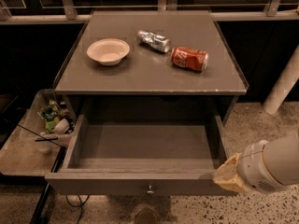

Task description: Close top drawer

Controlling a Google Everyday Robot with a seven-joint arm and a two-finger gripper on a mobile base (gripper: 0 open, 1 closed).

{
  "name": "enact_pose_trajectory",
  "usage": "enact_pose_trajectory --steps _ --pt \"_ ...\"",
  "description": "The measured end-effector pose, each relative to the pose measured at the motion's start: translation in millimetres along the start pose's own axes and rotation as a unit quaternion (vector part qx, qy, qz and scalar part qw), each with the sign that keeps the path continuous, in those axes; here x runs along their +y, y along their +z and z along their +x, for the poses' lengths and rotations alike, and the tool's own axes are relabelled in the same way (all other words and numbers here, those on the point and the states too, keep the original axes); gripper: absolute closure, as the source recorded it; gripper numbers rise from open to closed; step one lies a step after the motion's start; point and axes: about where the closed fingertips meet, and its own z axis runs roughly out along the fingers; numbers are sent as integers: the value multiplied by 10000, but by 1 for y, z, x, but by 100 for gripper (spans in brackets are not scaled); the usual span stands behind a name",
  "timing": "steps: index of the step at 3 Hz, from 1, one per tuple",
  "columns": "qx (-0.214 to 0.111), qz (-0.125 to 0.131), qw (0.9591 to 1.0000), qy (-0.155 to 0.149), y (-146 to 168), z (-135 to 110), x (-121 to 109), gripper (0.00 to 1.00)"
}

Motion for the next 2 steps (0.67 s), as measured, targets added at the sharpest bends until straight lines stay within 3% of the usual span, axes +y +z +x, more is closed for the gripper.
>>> enact_pose_trajectory --steps 2 --pt "-41 40 9999 94 38 17 -5 100"
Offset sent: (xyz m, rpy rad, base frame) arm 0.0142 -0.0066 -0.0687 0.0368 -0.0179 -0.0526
